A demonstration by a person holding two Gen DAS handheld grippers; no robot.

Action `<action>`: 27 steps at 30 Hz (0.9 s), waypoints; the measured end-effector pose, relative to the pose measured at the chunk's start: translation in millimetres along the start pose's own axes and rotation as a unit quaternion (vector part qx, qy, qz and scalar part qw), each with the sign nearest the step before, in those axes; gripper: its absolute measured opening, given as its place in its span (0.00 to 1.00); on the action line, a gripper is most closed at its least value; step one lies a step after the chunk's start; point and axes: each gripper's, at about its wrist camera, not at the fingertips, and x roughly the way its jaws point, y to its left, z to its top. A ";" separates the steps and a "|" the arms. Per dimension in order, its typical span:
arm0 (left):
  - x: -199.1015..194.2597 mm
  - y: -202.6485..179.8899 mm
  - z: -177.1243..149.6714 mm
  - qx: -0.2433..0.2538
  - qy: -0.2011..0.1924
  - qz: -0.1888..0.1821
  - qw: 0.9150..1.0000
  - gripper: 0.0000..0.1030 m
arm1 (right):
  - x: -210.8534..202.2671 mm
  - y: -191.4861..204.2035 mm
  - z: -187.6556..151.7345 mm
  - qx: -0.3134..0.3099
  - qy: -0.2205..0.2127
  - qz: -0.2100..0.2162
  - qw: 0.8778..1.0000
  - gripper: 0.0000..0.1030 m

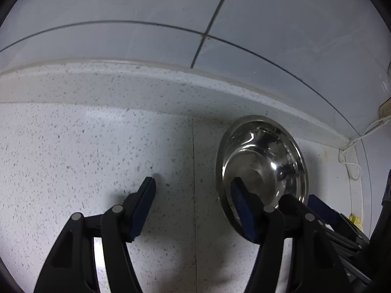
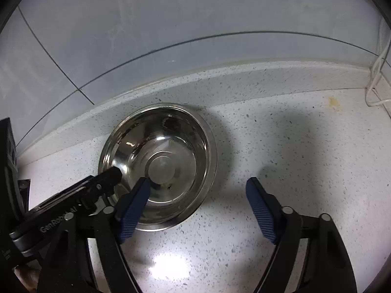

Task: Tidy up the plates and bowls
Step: 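Close both grippers on the small bowl's rim and lift it, then carry the small bowl over the bowl stack and lower it inside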

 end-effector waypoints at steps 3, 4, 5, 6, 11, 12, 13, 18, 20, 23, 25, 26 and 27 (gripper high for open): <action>1.0 -3.8 -0.8 0.006 -0.002 0.010 1.000 0.60 | 10.0 0.8 0.7 -0.006 0.012 -0.004 1.000 0.52; 2.7 -6.9 -0.7 0.010 0.000 0.013 1.000 0.60 | 13.3 1.7 0.8 -0.008 0.015 -0.005 1.000 0.49; 3.4 -9.1 -1.3 0.015 0.002 0.017 1.000 0.60 | 17.0 2.1 0.2 -0.008 0.018 -0.004 1.000 0.45; 3.9 -12.0 -2.1 0.022 0.004 0.022 1.000 0.60 | 18.9 1.8 -0.3 -0.008 0.019 -0.003 1.000 0.44; 12.8 -27.8 -2.6 0.039 0.006 0.036 0.999 0.58 | 25.1 -3.5 0.6 0.005 0.021 0.000 1.000 0.34; 14.8 -30.5 -1.8 0.038 0.006 0.037 0.999 0.58 | 25.0 -4.7 1.0 0.008 0.019 -0.001 1.000 0.31; 16.6 -33.1 -0.3 0.035 0.004 0.034 0.999 0.49 | 23.5 -8.0 1.8 0.010 0.019 0.000 1.000 0.28; 17.5 -44.4 -1.5 0.033 0.022 -0.004 0.999 0.11 | 8.5 -5.3 4.2 -0.002 0.004 0.007 1.000 0.12; 5.3 -47.9 -3.4 0.030 0.011 -0.012 0.999 0.11 | -5.9 -4.7 5.0 -0.004 -0.004 0.007 1.000 0.11; -25.6 -56.7 -2.7 0.029 -0.019 -0.018 0.999 0.10 | -32.0 -3.6 5.6 0.000 -0.023 0.020 1.000 0.11; -51.2 -66.8 -2.1 0.036 -0.044 -0.018 0.998 0.10 | -49.8 -2.5 7.2 0.003 -0.036 0.025 0.999 0.11; -69.0 -73.5 -2.2 0.040 -0.059 -0.020 0.997 0.10 | -62.1 -1.1 8.0 0.005 -0.045 0.027 0.999 0.11; -80.5 -77.8 -3.1 0.043 -0.069 -0.021 0.996 0.10 | -79.3 -0.3 9.0 0.007 -0.058 0.032 0.998 0.11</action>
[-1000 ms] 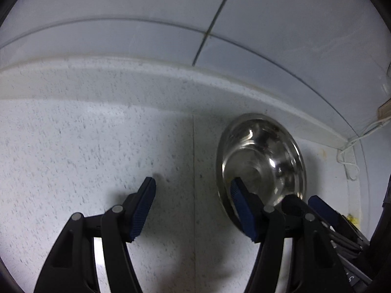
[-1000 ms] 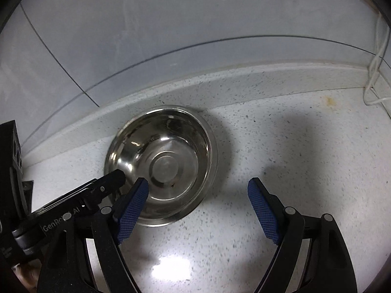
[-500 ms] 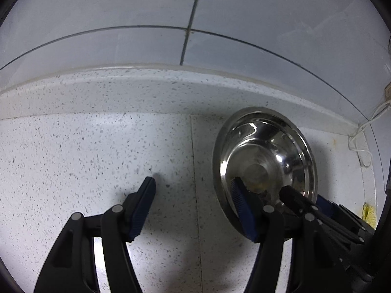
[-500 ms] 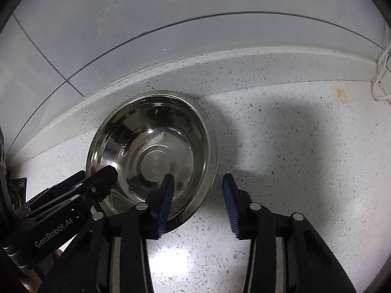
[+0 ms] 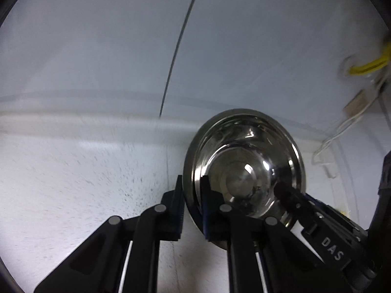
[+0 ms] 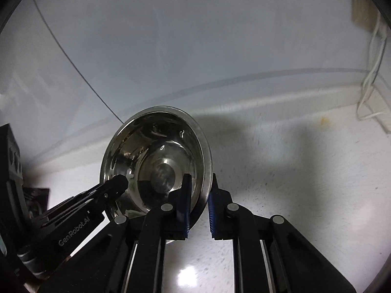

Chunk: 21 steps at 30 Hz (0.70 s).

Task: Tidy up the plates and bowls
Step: 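Carry the small bowl over the bowl stack and lower it inside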

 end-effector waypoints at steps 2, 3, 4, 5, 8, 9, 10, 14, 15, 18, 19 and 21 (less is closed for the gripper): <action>-34.1 -11.0 3.0 0.010 -0.026 -0.005 1.000 0.10 | -23.0 0.9 2.1 0.005 -0.016 0.009 1.000 0.11; -50.6 -17.1 2.5 0.015 -0.038 -0.009 0.999 0.10 | -41.1 1.4 2.3 0.010 -0.029 0.019 0.999 0.11; -69.2 -23.3 0.2 0.020 -0.050 -0.016 0.998 0.10 | -55.0 1.9 1.3 0.011 -0.039 0.026 0.999 0.11; -87.5 -29.2 -4.2 0.026 -0.059 -0.022 0.998 0.10 | -71.5 3.0 -1.0 0.011 -0.049 0.032 0.998 0.11; -131.9 -42.5 -25.1 0.040 -0.073 -0.035 0.996 0.10 | -125.1 7.7 -20.4 0.003 -0.079 0.043 0.996 0.11; -144.5 -47.9 -33.4 0.046 -0.075 -0.042 0.995 0.10 | -137.5 9.0 -27.6 0.000 -0.083 0.043 0.996 0.11; -157.0 -50.2 -43.2 0.052 -0.074 -0.050 0.995 0.10 | -148.9 8.2 -35.2 -0.003 -0.086 0.042 0.995 0.11; -193.6 -56.7 -91.0 0.078 -0.064 -0.070 0.992 0.10 | -198.3 7.4 -86.8 -0.015 -0.089 0.034 0.995 0.11; -200.9 -59.4 -108.1 0.087 -0.063 -0.074 0.991 0.11 | -210.4 7.8 -105.5 -0.017 -0.091 0.030 0.995 0.11; -218.6 -64.4 -166.8 0.120 -0.054 -0.076 0.988 0.11 | -233.2 11.9 -159.5 -0.025 -0.089 0.017 0.996 0.12; -220.1 -60.2 -185.9 0.127 -0.045 -0.080 0.988 0.12 | -234.2 18.5 -168.7 -0.024 -0.087 0.012 0.996 0.12; -226.6 -47.9 -208.6 0.131 -0.022 -0.089 0.987 0.12 | -244.6 8.9 -204.3 -0.026 -0.077 0.001 0.997 0.12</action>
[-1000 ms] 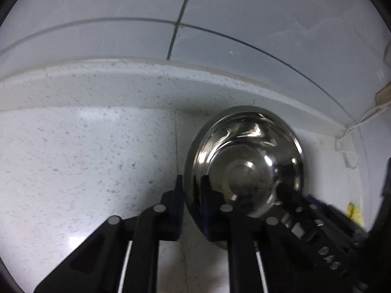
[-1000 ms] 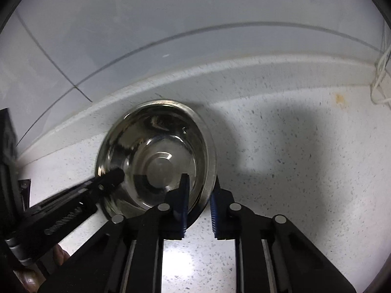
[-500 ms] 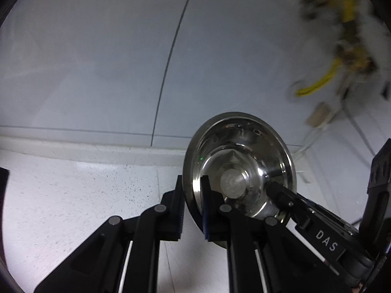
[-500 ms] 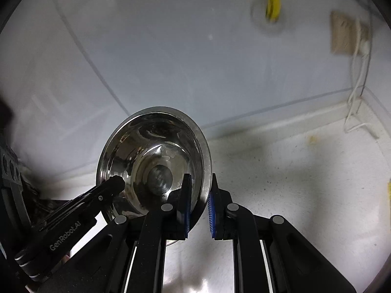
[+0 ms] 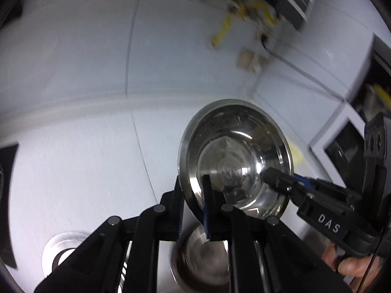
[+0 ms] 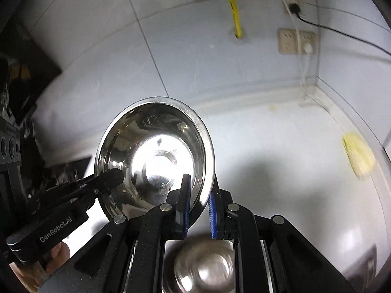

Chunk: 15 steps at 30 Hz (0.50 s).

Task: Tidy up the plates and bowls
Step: 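Carry the small bowl over the bowl stack and lower it inside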

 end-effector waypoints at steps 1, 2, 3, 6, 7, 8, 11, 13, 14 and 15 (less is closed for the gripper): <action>4.7 -1.6 -17.4 -0.004 0.019 -0.004 1.000 0.12 | -7.5 1.3 -10.4 0.002 0.007 -0.004 1.000 0.12; 11.6 -3.1 -33.0 -0.004 0.036 -0.006 0.999 0.12 | -7.5 -3.7 -25.6 0.006 0.017 -0.007 1.000 0.12; 16.6 -3.0 -41.2 -0.003 0.045 -0.005 0.999 0.12 | -6.7 -6.7 -43.1 0.010 0.030 -0.012 0.999 0.12; 43.7 -9.5 -71.9 0.009 0.080 0.019 0.997 0.12 | 4.0 -18.2 -77.4 0.022 0.064 -0.020 0.997 0.12; 51.0 -10.3 -79.2 0.005 0.091 0.023 0.996 0.12 | 9.3 -22.2 -86.7 0.026 0.075 -0.025 0.997 0.12; 56.4 -11.0 -88.6 0.006 0.100 0.029 0.995 0.12 | 11.8 -23.7 -91.0 0.029 0.081 -0.027 0.996 0.12; 71.2 -6.6 -108.4 -0.004 0.126 0.034 0.991 0.12 | 16.5 -32.4 -115.6 0.046 0.106 -0.021 0.993 0.12; 83.2 -5.5 -114.3 -0.005 0.139 0.039 0.990 0.12 | 24.5 -39.3 -125.8 0.056 0.120 -0.018 0.991 0.12; 82.4 -4.0 -121.1 -0.005 0.141 0.043 0.989 0.12 | 27.1 -41.5 -127.2 0.058 0.124 -0.018 0.990 0.12; 85.8 -5.8 -122.1 -0.005 0.144 0.047 0.988 0.12 | 30.9 -44.7 -131.6 0.063 0.130 -0.013 0.989 0.12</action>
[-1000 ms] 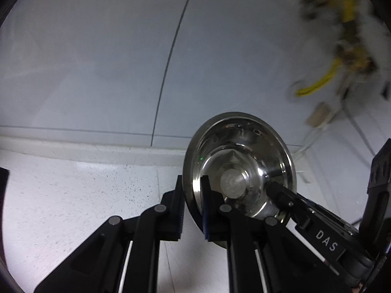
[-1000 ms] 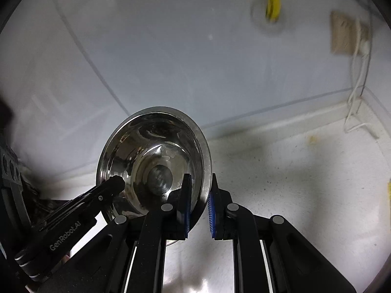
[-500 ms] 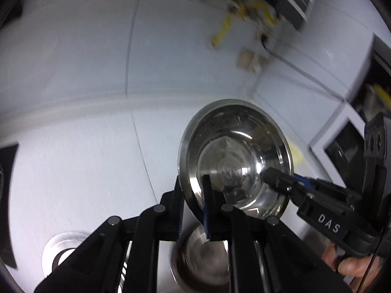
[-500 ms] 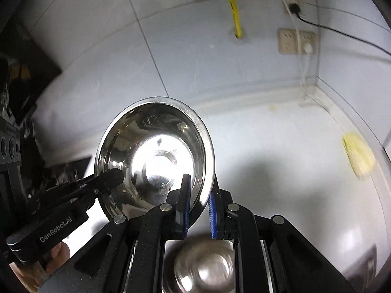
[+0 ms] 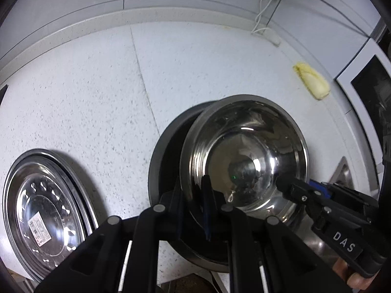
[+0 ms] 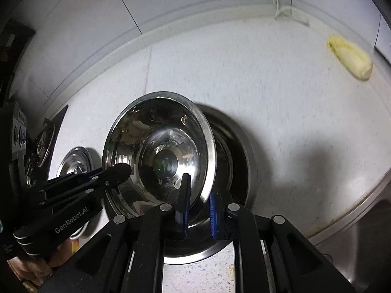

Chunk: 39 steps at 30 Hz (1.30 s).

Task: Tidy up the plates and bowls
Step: 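Carry the small bowl over the bowl stack and lower it inside, then open both grippers to release the small bowl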

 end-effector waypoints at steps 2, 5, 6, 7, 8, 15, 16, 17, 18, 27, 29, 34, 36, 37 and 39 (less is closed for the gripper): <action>5.8 -5.8 9.3 0.001 0.001 0.003 1.000 0.12 | 4.2 -1.5 -3.5 0.002 0.004 0.000 1.000 0.12; 11.8 -10.4 6.3 0.003 0.000 0.006 1.000 0.12 | 3.8 -3.4 -4.4 0.005 0.007 0.004 1.000 0.12; 11.9 -7.9 5.3 0.004 0.000 0.006 1.000 0.12 | 3.7 -4.3 -3.5 0.003 0.006 0.004 1.000 0.12; 12.7 -8.8 6.4 0.004 -0.001 0.008 1.000 0.12 | 3.8 -5.0 -2.3 0.003 0.007 0.004 1.000 0.12; 12.3 -7.2 9.1 0.004 -0.001 0.009 1.000 0.12 | 4.1 -5.4 -2.4 0.002 0.007 0.004 1.000 0.12; 11.5 -3.0 9.8 0.002 -0.001 0.011 1.000 0.12 | 11.6 -6.9 -0.5 0.004 0.012 0.006 1.000 0.12; 11.7 -2.8 10.1 0.003 -0.002 0.010 1.000 0.12 | 12.0 -7.5 -0.6 0.005 0.012 0.006 1.000 0.12; 12.0 -2.7 10.5 0.005 -0.003 0.011 1.000 0.12 | 11.8 -7.9 -0.2 0.005 0.011 0.004 1.000 0.12; 12.5 -2.7 10.6 0.008 -0.002 0.012 1.000 0.12 | 11.8 -8.3 -0.1 0.005 0.011 0.003 1.000 0.12; 8.5 1.1 12.6 0.017 -0.023 0.025 0.999 0.13 | 13.6 -7.7 0.9 0.009 0.006 -0.014 1.000 0.12; 4.6 4.7 14.2 0.012 -0.032 0.028 0.999 0.13 | 12.4 -6.9 1.4 0.006 0.003 -0.020 1.000 0.12; -4.1 14.0 16.2 0.002 -0.046 0.019 0.999 0.13 | 5.3 -6.5 2.6 0.000 -0.017 -0.032 0.999 0.13; -10.4 15.8 15.8 0.004 -0.058 0.022 0.998 0.13 | 0.1 -7.2 3.6 -0.002 -0.028 -0.033 0.999 0.20; -13.4 16.8 16.6 0.005 -0.062 0.022 0.998 0.13 | -2.8 -7.7 4.0 -0.003 -0.033 -0.034 0.999 0.23; -21.6 21.2 16.6 0.003 -0.070 0.015 0.997 0.13 | -11.8 -8.7 4.7 -0.003 -0.051 -0.037 0.998 0.31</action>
